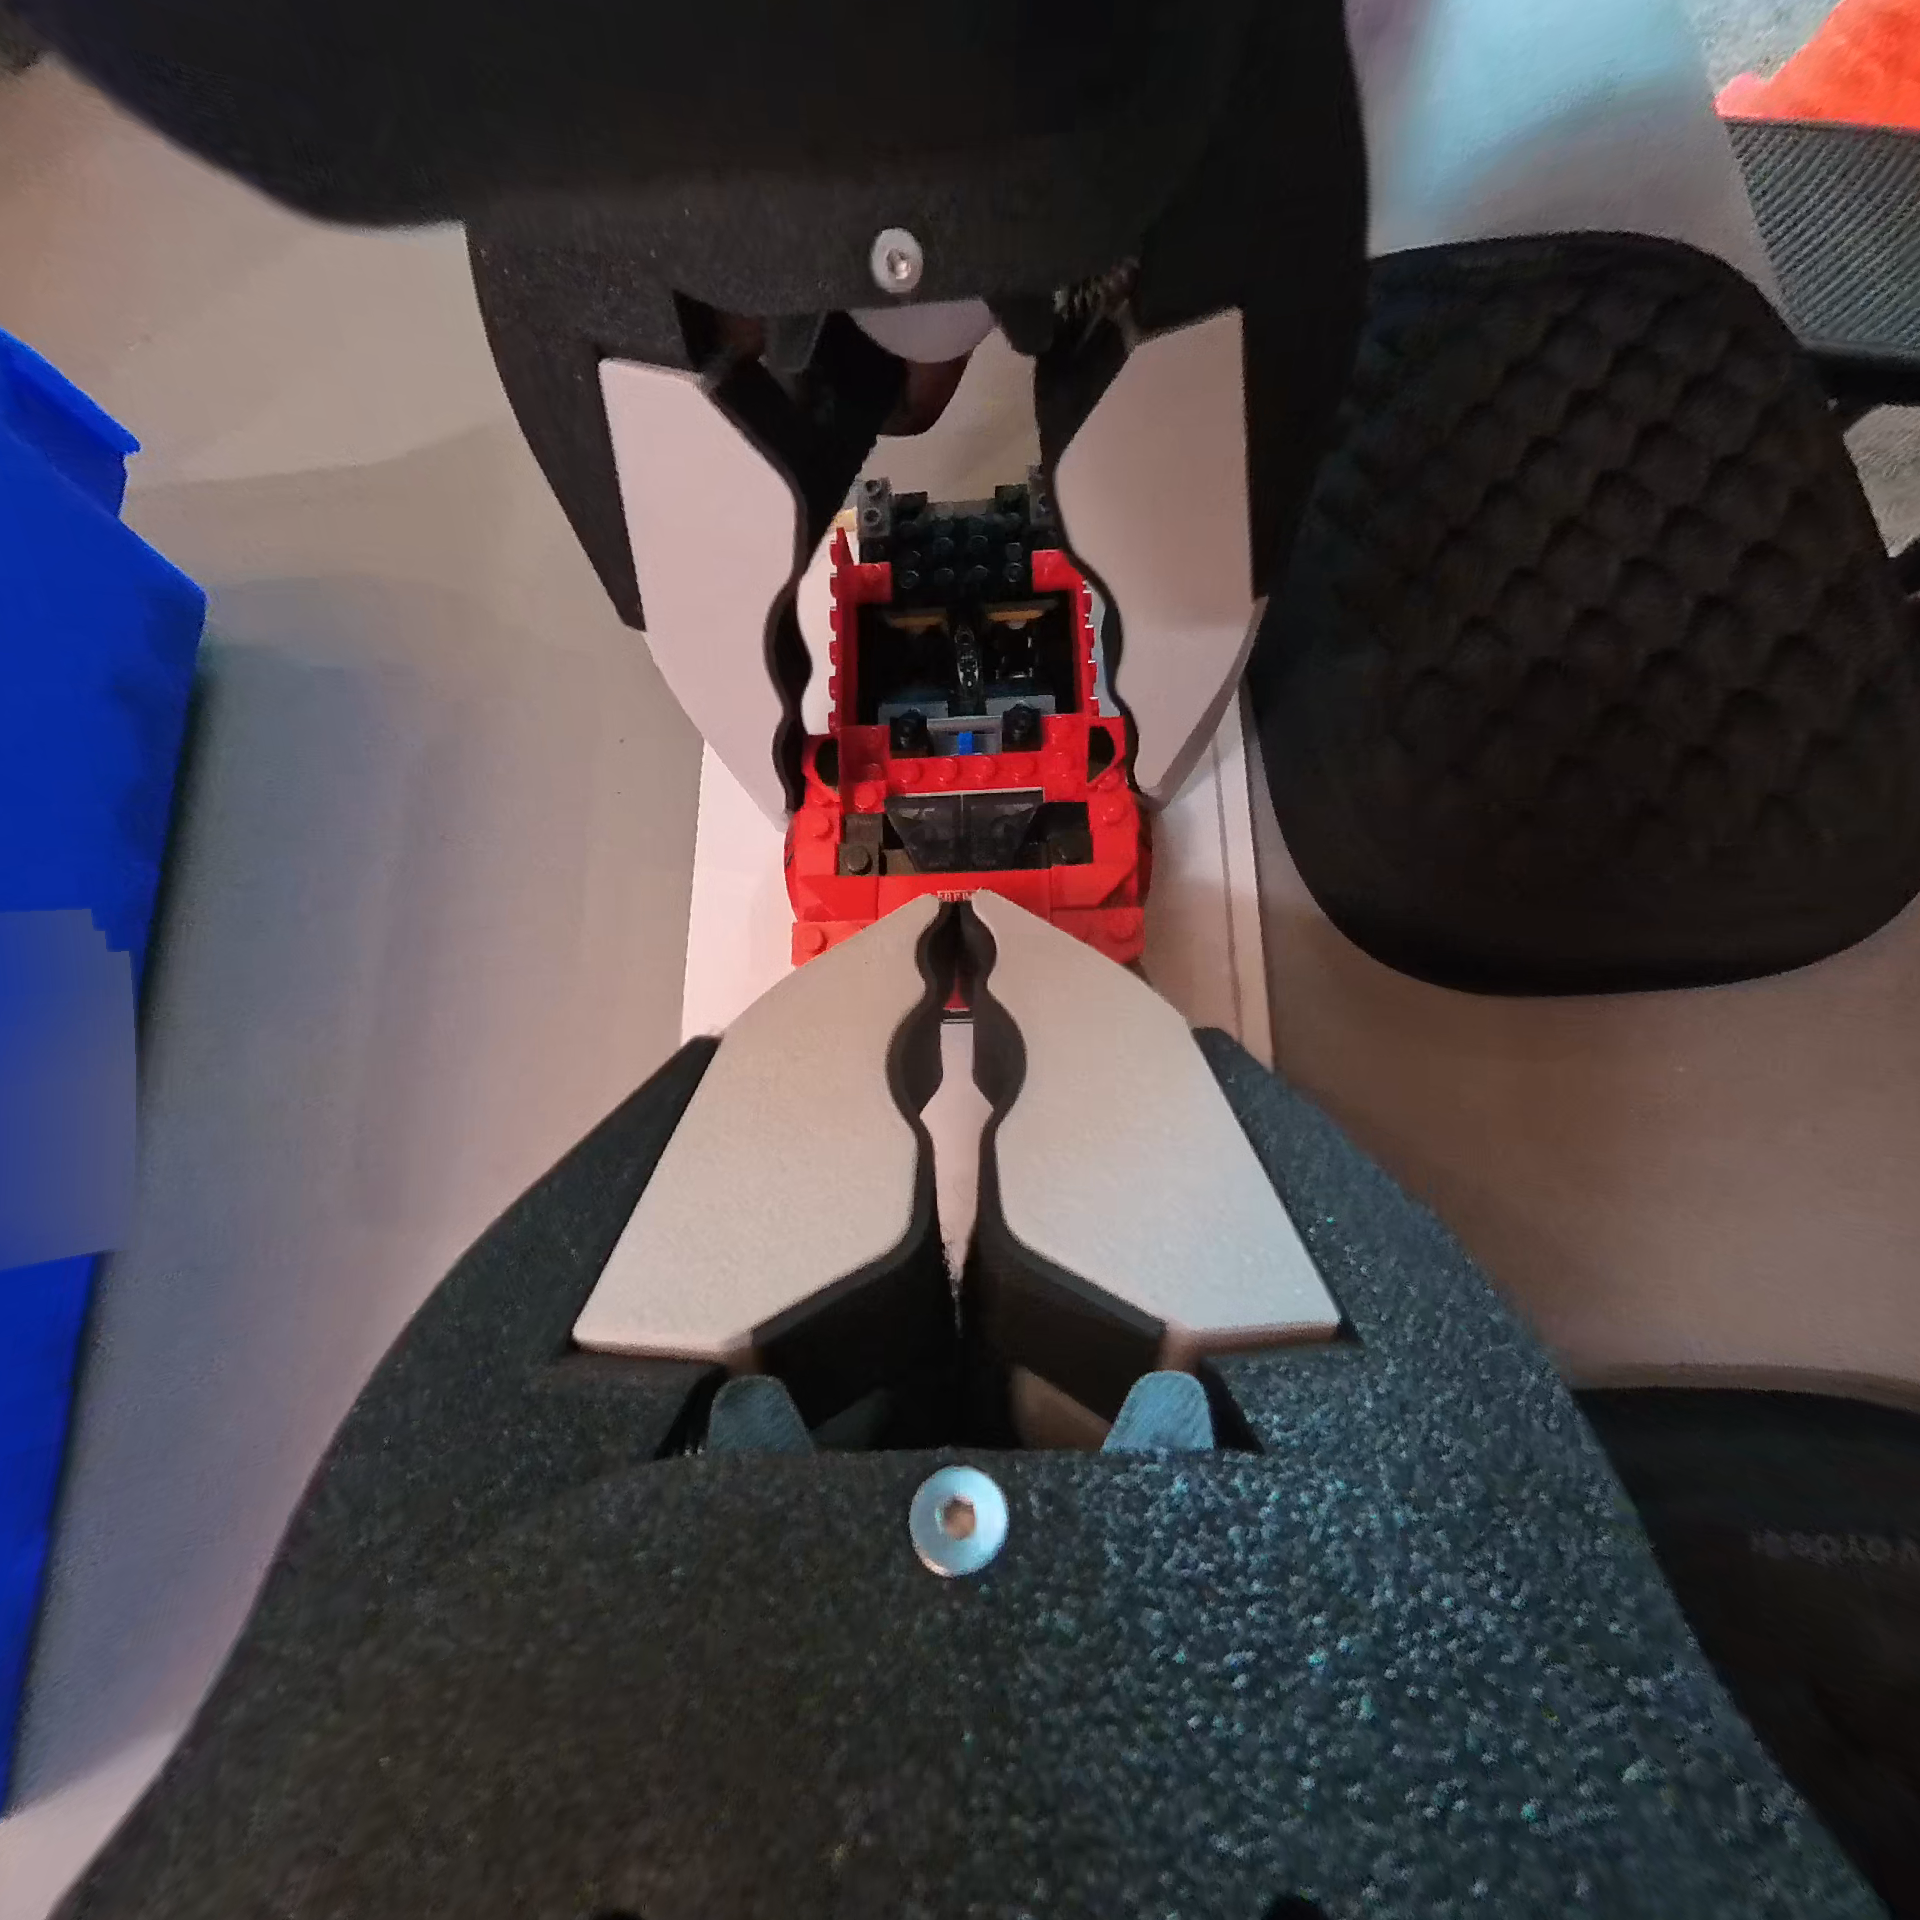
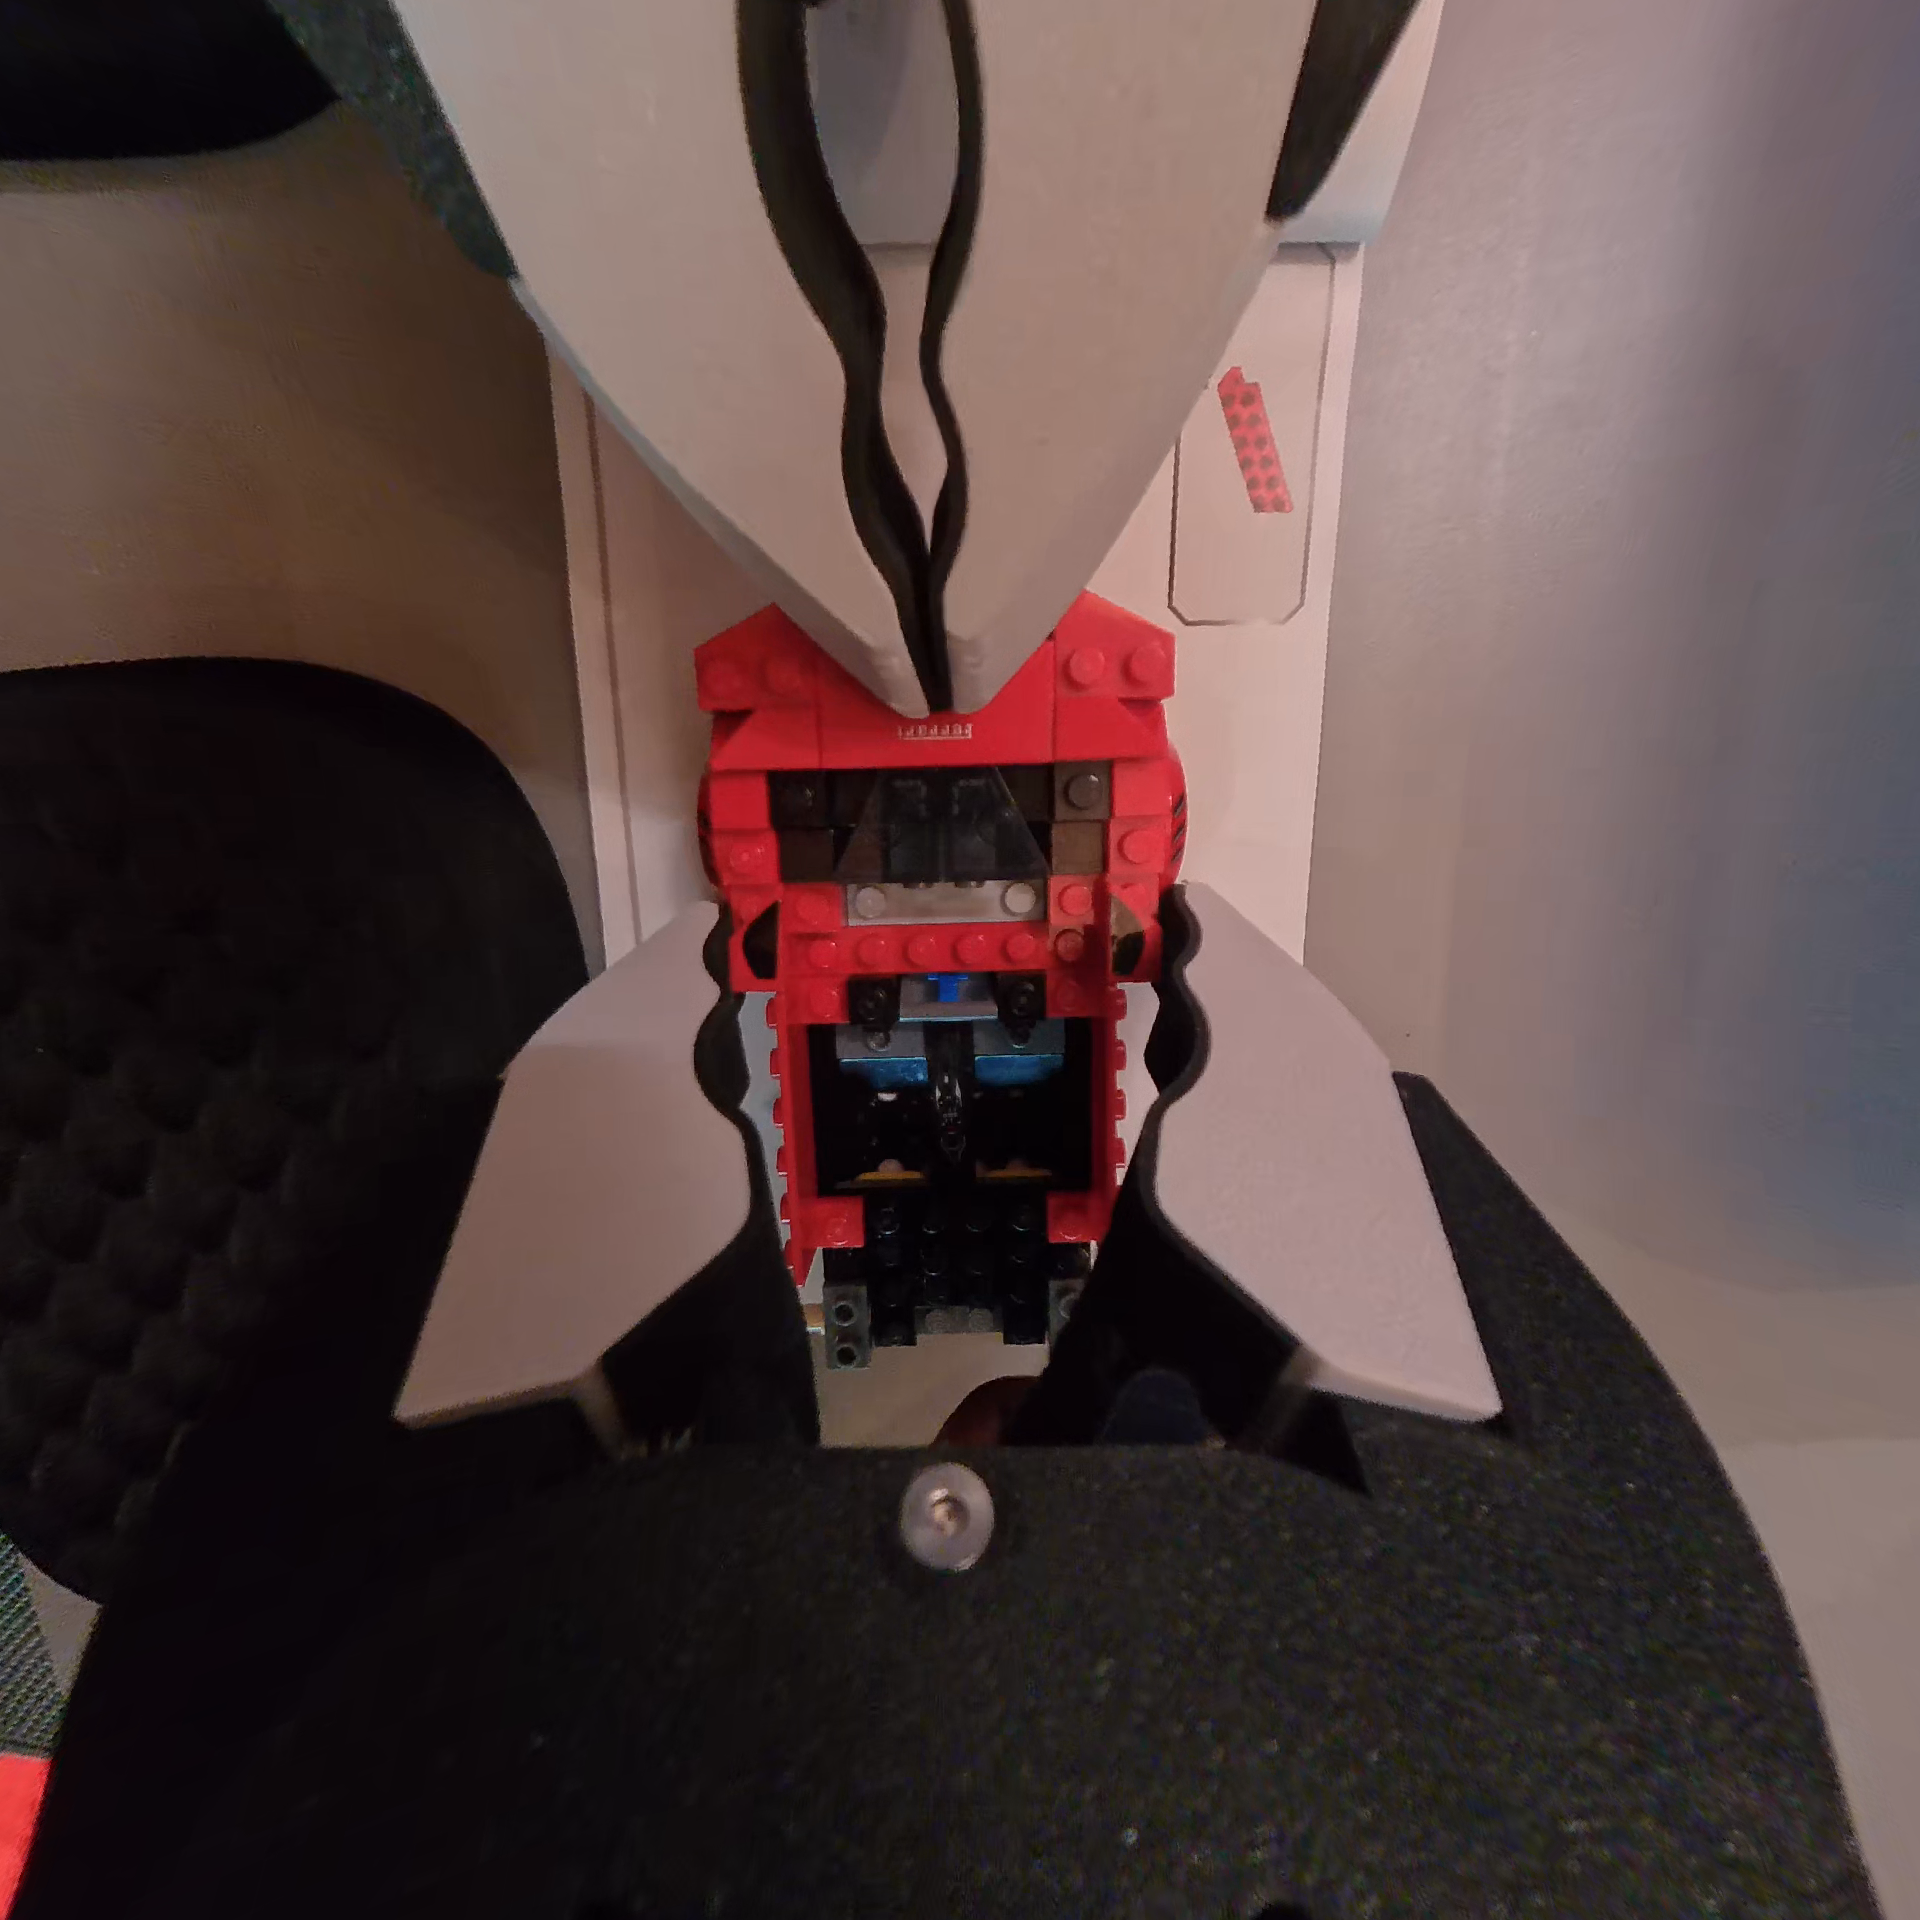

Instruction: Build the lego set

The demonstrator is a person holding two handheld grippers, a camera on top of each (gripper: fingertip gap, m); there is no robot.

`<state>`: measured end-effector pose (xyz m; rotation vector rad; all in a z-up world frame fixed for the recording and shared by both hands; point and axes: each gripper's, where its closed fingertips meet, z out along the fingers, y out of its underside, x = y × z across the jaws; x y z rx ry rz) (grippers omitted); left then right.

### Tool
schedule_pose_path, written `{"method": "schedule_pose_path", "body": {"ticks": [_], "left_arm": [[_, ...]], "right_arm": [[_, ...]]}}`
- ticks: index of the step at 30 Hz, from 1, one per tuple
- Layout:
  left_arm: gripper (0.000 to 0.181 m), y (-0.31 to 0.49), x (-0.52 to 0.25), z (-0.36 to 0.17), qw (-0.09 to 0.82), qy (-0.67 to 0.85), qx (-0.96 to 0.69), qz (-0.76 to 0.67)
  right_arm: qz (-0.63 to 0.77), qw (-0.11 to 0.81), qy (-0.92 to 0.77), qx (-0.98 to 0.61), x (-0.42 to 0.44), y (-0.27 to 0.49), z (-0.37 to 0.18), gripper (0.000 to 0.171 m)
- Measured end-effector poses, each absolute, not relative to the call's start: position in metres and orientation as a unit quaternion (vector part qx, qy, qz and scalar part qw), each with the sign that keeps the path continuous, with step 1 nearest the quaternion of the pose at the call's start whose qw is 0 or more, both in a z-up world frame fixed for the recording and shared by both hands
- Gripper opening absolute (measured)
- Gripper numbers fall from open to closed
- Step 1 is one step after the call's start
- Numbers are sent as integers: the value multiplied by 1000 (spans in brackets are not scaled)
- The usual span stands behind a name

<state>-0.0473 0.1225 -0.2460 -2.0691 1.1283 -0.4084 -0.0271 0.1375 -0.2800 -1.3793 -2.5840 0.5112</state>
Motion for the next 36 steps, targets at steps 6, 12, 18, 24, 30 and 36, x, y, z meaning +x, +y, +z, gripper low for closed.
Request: {"method": "schedule_pose_path", "body": {"ticks": [6, 12, 18, 24, 30, 36], "left_arm": [[35, 122, -64, -230, 391, 446, -797, -113], [45, 97, -105, -187, 484, 353, -797, -74], [46, 43, -152, -182, 507, 254, -823, -14], [45, 13, -147, -203, 515, 214, -829, -50], [45, 19, -112, -209, 513, 251, -817, -76], [45, 26, -86, -223, 471, 311, -821, -82]], "right_arm": [[219, 90, -845, -480, -33, 133, -274, 76], [184, 112, -818, -533, -50, 145, -270, 76], [157, 132, -809, -551, -40, 172, -249, 76], [147, 152, -759, -616, -21, 221, -229, 76], [88, 129, -649, -744, 7, 278, -261, 76], [82, 130, -595, -789, 17, 297, -267, 76]]}}
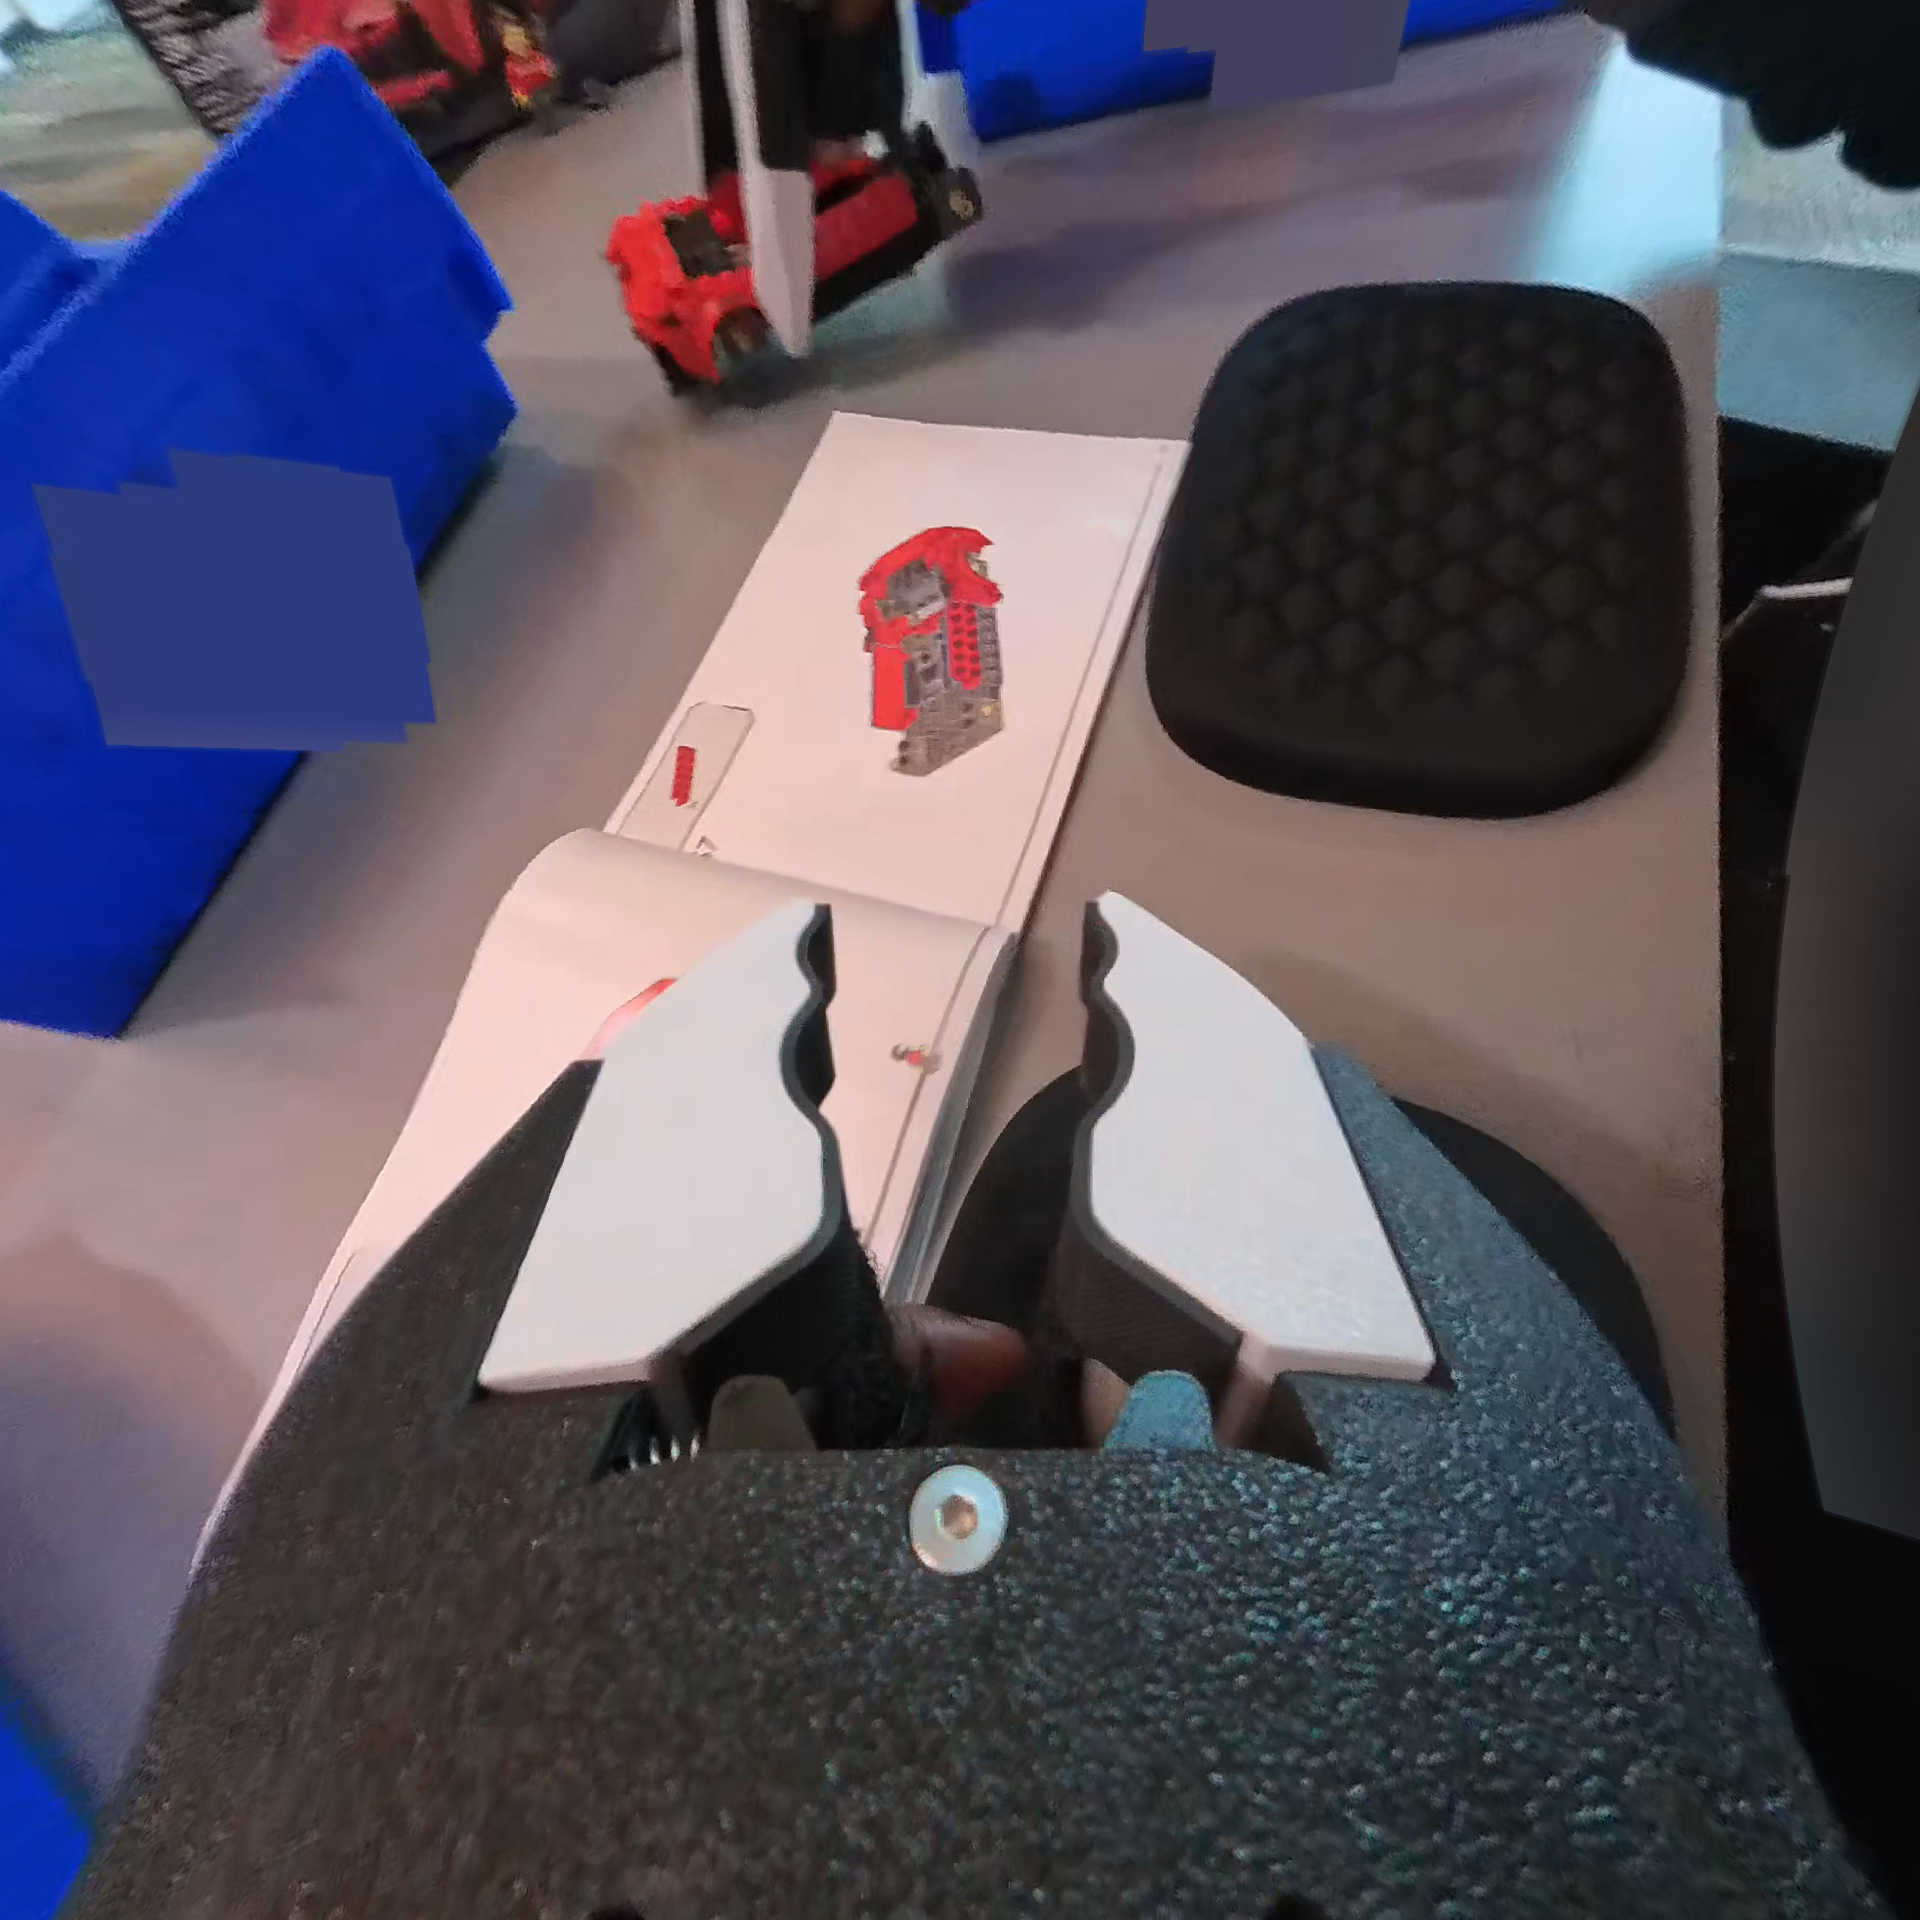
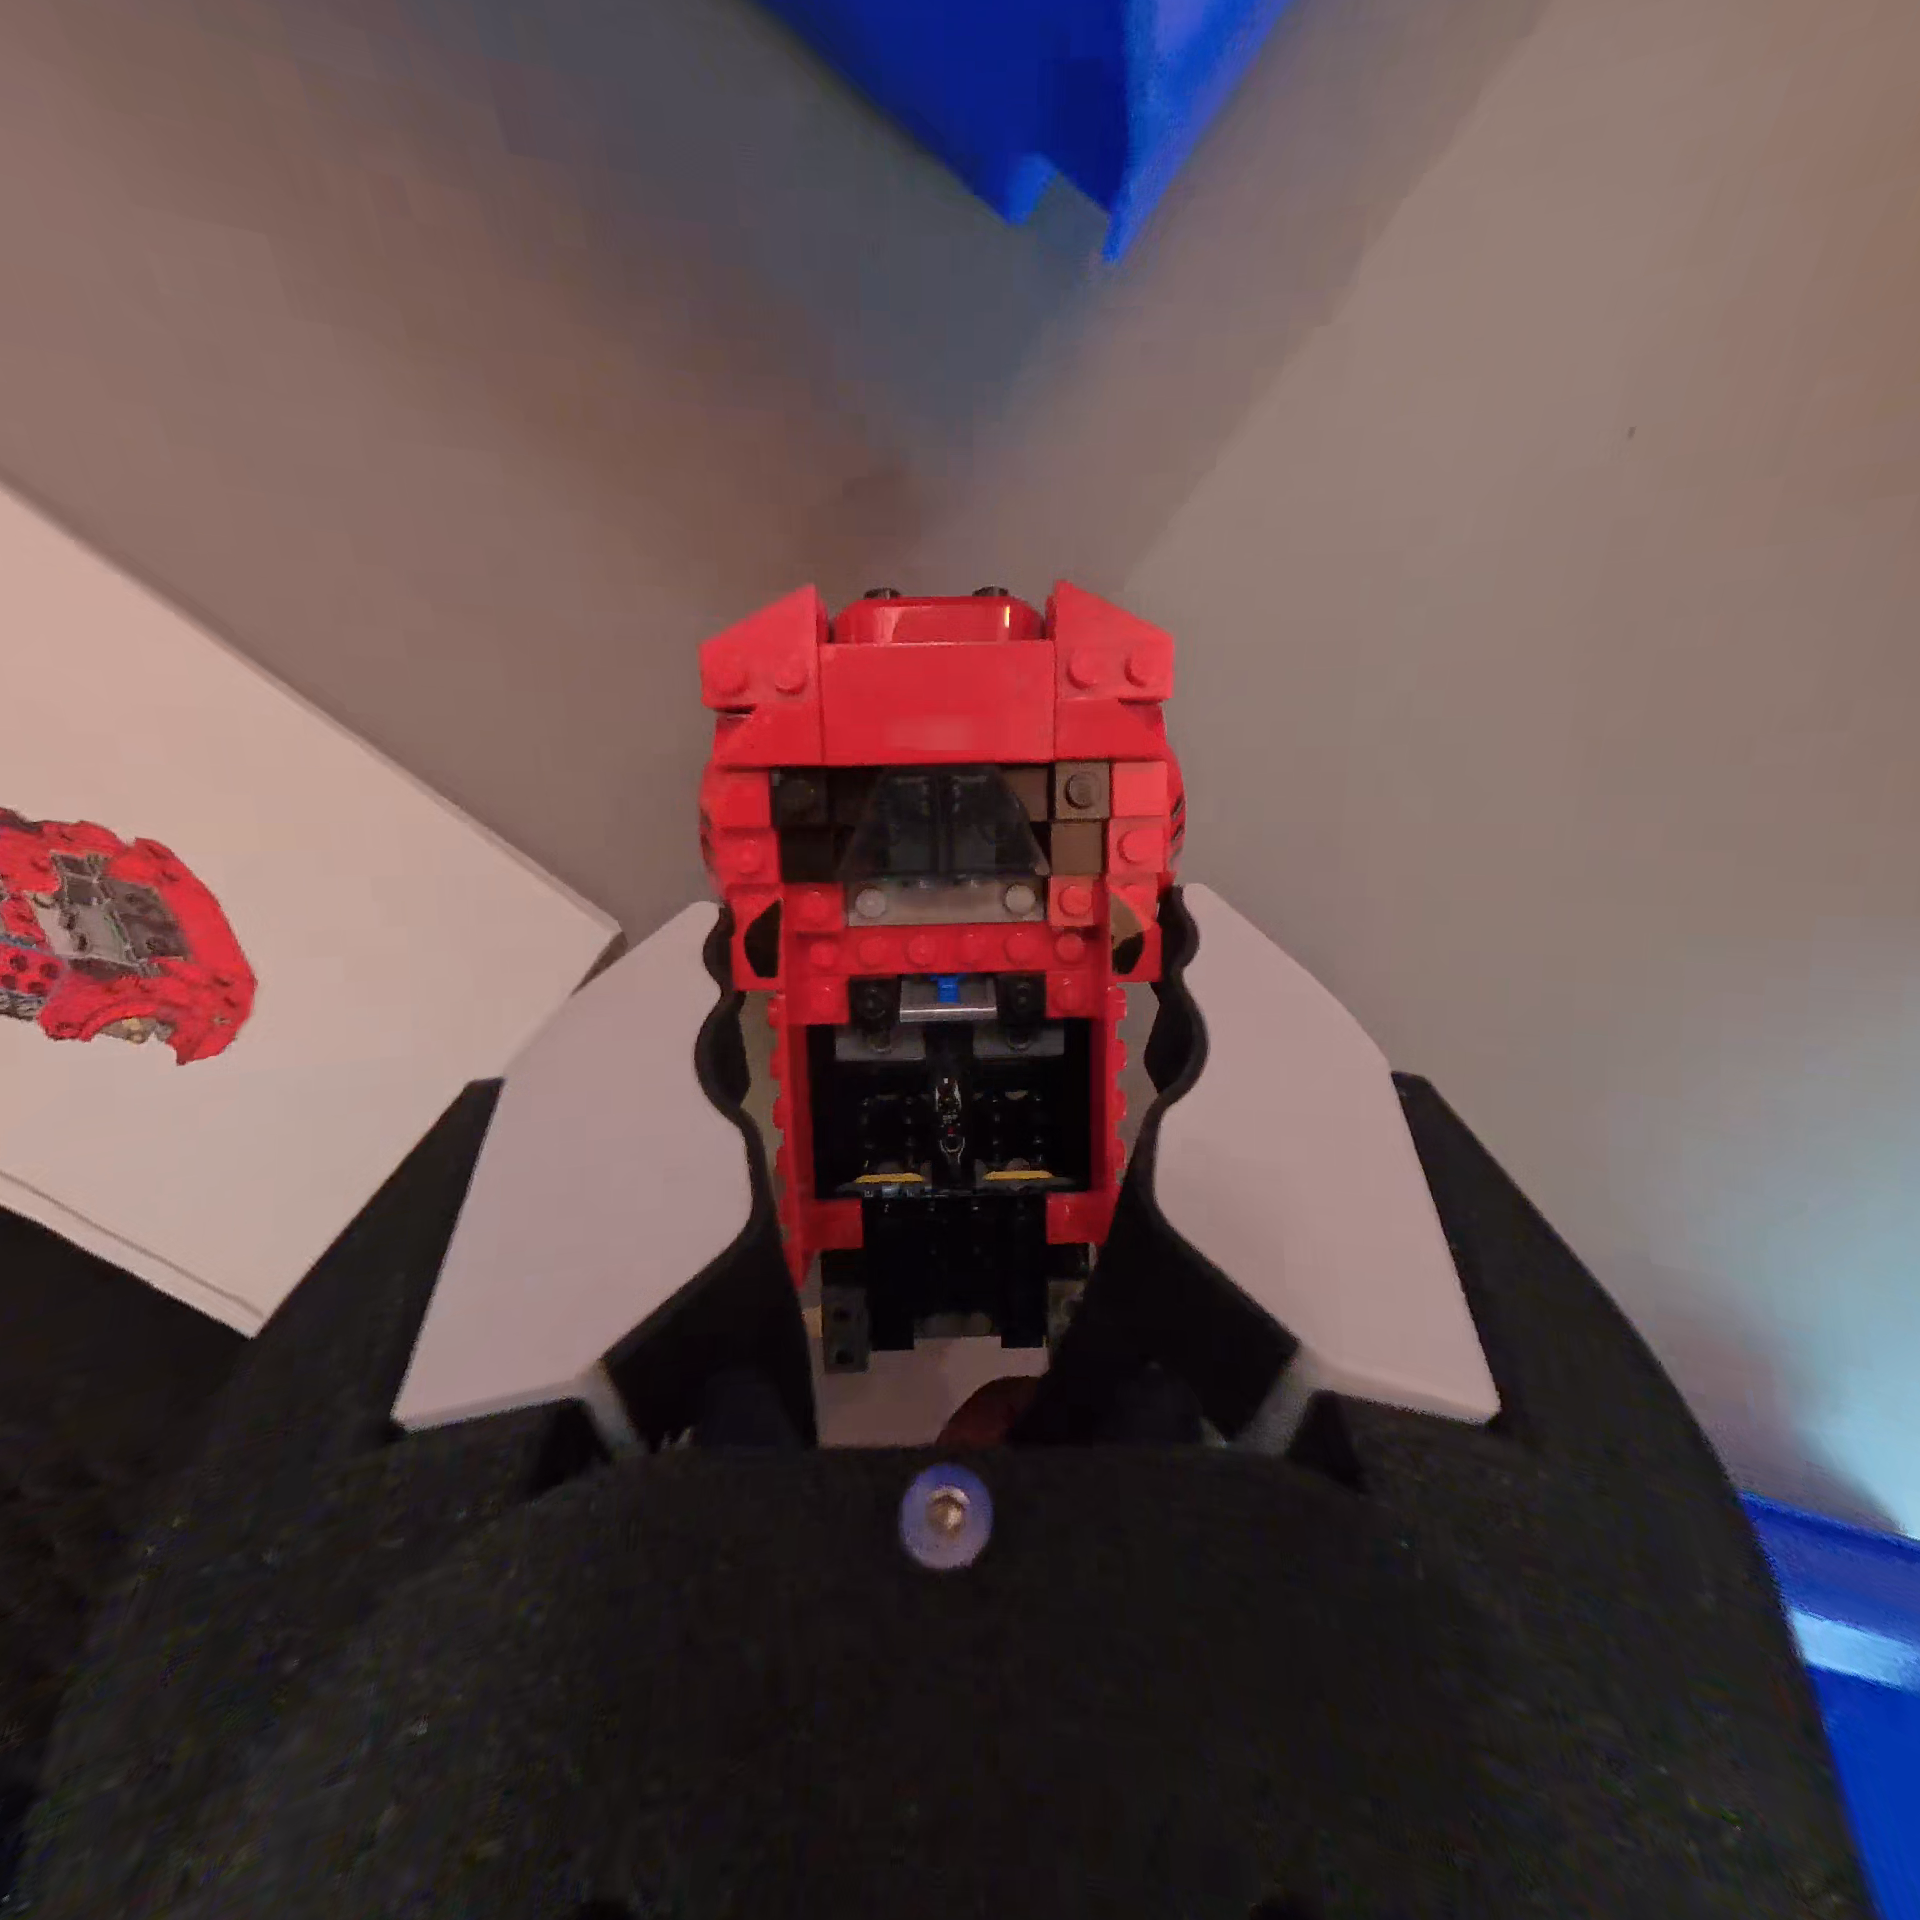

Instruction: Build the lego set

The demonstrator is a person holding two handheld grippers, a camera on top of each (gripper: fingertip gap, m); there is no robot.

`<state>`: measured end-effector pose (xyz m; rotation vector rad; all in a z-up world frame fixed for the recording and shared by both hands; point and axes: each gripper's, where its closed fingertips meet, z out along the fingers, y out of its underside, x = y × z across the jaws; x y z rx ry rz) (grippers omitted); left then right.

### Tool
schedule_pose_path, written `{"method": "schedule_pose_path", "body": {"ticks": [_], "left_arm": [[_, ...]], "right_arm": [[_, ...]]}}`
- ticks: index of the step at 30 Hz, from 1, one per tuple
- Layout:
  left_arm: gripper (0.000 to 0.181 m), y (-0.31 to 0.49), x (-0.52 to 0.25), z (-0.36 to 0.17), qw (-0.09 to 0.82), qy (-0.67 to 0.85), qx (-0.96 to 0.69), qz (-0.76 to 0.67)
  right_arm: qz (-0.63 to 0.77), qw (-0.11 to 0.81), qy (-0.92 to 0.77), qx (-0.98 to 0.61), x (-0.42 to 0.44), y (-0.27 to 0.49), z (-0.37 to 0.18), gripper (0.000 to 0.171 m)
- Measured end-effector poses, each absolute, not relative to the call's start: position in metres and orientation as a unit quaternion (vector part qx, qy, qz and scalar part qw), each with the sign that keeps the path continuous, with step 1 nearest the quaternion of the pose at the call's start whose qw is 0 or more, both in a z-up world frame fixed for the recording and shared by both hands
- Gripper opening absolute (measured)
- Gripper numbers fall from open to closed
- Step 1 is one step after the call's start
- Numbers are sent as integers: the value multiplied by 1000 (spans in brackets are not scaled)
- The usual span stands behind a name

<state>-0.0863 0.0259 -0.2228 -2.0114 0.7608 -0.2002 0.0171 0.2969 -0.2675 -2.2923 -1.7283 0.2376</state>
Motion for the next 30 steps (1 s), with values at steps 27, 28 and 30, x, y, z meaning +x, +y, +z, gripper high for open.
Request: {"method": "schedule_pose_path", "body": {"ticks": [27, 28, 30], "left_arm": [[1, 84, -47, -274, 376, 417, -818, -126], [1, 83, -46, -273, 377, 409, -819, -142], [1, 84, -47, -271, 385, 396, -819, -155]], "right_arm": [[357, 195, -534, -741, 58, 178, -257, 61], [356, 205, -535, -739, 52, 178, -256, 59], [343, 213, -543, -737, 40, 180, -257, 58]]}}
